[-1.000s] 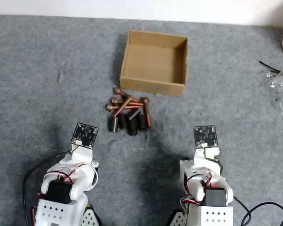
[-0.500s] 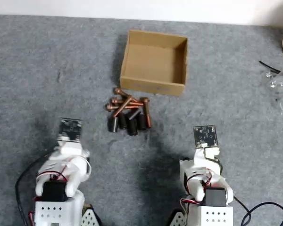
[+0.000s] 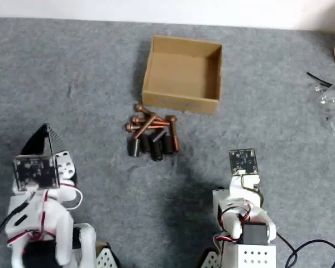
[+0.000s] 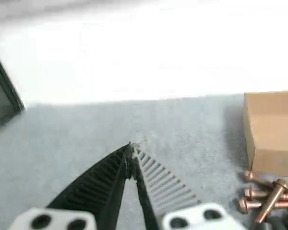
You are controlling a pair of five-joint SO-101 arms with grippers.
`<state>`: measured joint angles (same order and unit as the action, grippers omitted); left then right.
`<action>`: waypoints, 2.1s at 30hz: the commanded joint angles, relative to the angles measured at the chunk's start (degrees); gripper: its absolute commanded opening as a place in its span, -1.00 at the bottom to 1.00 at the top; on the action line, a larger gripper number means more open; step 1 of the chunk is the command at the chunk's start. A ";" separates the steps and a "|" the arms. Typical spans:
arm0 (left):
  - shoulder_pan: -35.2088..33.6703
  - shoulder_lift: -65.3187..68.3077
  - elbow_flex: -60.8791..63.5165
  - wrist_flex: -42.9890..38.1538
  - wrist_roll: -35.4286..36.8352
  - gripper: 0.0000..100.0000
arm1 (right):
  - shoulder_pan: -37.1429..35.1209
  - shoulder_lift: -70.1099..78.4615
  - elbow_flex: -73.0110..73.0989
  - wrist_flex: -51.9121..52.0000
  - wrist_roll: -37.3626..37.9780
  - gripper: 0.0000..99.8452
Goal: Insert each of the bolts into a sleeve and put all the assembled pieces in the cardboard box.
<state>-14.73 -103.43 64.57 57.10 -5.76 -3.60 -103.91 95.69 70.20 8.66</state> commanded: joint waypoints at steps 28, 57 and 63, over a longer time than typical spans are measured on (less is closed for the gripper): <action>18.51 72.40 -29.14 3.96 -3.96 -0.99 | 1.27 -0.13 6.46 -5.49 -0.26 -0.44; 10.59 72.75 -14.55 -11.43 4.13 -0.99 | 2.51 26.77 -20.09 -12.35 -0.09 -0.44; 10.59 72.84 -14.46 -12.22 4.13 -0.99 | -1.27 52.79 -36.44 -14.46 -2.81 -0.44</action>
<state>-3.30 -30.64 50.24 46.29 -2.07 -2.64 -62.68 68.35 57.71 7.43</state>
